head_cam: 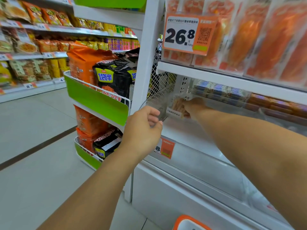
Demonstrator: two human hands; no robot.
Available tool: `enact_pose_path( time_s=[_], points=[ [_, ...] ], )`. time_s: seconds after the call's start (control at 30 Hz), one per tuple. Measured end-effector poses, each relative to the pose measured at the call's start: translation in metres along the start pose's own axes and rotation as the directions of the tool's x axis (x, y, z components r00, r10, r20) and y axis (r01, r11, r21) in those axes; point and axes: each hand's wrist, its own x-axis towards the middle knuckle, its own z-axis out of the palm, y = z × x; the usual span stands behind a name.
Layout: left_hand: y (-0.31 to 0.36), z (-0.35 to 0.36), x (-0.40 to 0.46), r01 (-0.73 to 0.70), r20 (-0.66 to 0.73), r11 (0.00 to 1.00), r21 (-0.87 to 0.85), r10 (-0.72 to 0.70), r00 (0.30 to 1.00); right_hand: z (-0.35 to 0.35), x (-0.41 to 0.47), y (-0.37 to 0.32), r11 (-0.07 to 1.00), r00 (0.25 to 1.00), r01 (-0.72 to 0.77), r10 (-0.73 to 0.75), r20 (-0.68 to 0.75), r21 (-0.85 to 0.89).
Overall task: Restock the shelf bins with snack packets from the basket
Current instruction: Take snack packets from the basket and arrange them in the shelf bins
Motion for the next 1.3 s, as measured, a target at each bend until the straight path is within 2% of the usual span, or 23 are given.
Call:
enact_pose_path(
  time_s=[0.2,0.37,0.43,0.5,0.57,0.6,0.63,0.67,0.7,0.73,0.77,0.8,0.83,0.87,0.9,0.93,0.97,1.03,1.1,1.17,1.23,1.27,1.3],
  points=[
    [0.003,0.003,-0.001,-0.025,0.014,1.0,0.001,0.025,1.0,0.01,-0.007,0.009,0.998,0.997,-0.055,0.057,0.053,-0.035],
    [0.007,0.007,-0.002,-0.067,0.015,0.997,0.046,0.067,0.998,-0.007,-0.021,0.002,0.989,0.991,0.017,0.004,0.136,-0.148],
    [0.014,0.01,-0.006,-0.078,0.013,0.994,0.073,0.077,0.997,-0.022,-0.041,-0.008,0.972,0.989,0.104,-0.079,0.124,-0.21],
    [0.025,0.013,-0.013,-0.106,0.029,0.988,0.115,0.103,0.994,-0.044,-0.074,-0.02,0.921,0.961,0.267,-0.233,0.15,-0.282],
    [0.039,0.019,-0.026,-0.133,0.106,0.979,0.155,0.118,0.987,-0.08,-0.123,-0.018,0.802,0.878,0.478,-0.433,0.203,-0.358],
    [0.048,0.022,-0.033,-0.154,0.186,0.966,0.206,0.116,0.976,-0.104,-0.152,-0.011,0.704,0.804,0.591,-0.556,0.211,-0.394],
    [0.059,0.026,-0.042,-0.186,0.309,0.938,0.291,0.092,0.947,-0.132,-0.183,0.001,0.593,0.722,0.676,-0.653,0.23,-0.437],
    [0.07,0.031,-0.053,-0.233,0.463,0.897,0.376,0.036,0.886,-0.164,-0.217,0.018,0.483,0.665,0.719,-0.688,0.29,-0.5],
    [0.081,0.039,-0.067,-0.284,0.621,0.863,0.418,-0.043,0.783,-0.196,-0.246,0.039,0.366,0.646,0.729,-0.647,0.406,-0.578],
    [0.09,0.051,-0.083,-0.332,0.751,0.845,0.42,-0.118,0.649,-0.227,-0.273,0.064,0.267,0.67,0.719,-0.514,0.535,-0.642],
    [0.097,0.067,-0.1,-0.381,0.842,0.837,0.393,-0.162,0.514,-0.254,-0.294,0.093,0.226,0.71,0.702,-0.285,0.643,-0.675],
    [0.102,0.086,-0.12,-0.429,0.9,0.831,0.355,-0.179,0.398,-0.275,-0.309,0.128,0.261,0.714,0.673,0.017,0.7,-0.692],
    [0.106,0.105,-0.142,-0.482,0.937,0.819,0.31,-0.179,0.299,-0.291,-0.321,0.168,0.324,0.658,0.617,0.288,0.696,-0.717],
    [0.11,0.124,-0.166,-0.545,0.963,0.797,0.261,-0.175,0.205,-0.303,-0.331,0.217,0.375,0.589,0.541,0.47,0.658,-0.753],
    [0.117,0.142,-0.19,-0.607,0.978,0.767,0.207,-0.176,0.111,-0.311,-0.339,0.264,0.399,0.546,0.473,0.566,0.617,-0.785],
    [0.125,0.156,-0.212,-0.656,0.982,0.738,0.156,-0.187,0.023,-0.316,-0.349,0.31,0.409,0.542,0.416,0.606,0.582,-0.812],
    [0.131,0.168,-0.232,-0.68,0.979,0.725,0.111,-0.199,-0.053,-0.32,-0.359,0.35,0.432,0.565,0.369,0.599,0.568,-0.823],
    [0.137,0.184,-0.263,-0.682,0.966,0.73,0.043,-0.205,-0.159,-0.319,-0.381,0.407,0.555,0.602,0.255,0.55,0.579,-0.792],
    [0.134,0.192,-0.284,-0.68,0.96,0.733,0.005,-0.193,-0.201,-0.314,-0.397,0.439,0.69,0.633,0.106,0.509,0.584,-0.716],
    [0.125,0.195,-0.295,-0.705,0.947,0.709,0.025,-0.242,-0.21,-0.31,-0.403,0.449,0.768,0.632,-0.191,0.573,0.522,-0.611],
    [0.115,0.194,-0.298,-0.768,0.91,0.635,0.087,-0.365,-0.199,-0.311,-0.403,0.448,0.765,0.513,-0.532,0.633,0.58,-0.364],
    [0.109,0.192,-0.299,-0.799,0.886,0.591,0.115,-0.425,-0.186,-0.314,-0.401,0.444,0.718,0.461,-0.65,0.634,0.621,-0.249],
    [0.104,0.19,-0.299,-0.815,0.868,0.562,0.14,-0.466,-0.173,-0.316,-0.398,0.44,0.685,0.445,-0.705,0.629,0.637,-0.183]
  ],
)
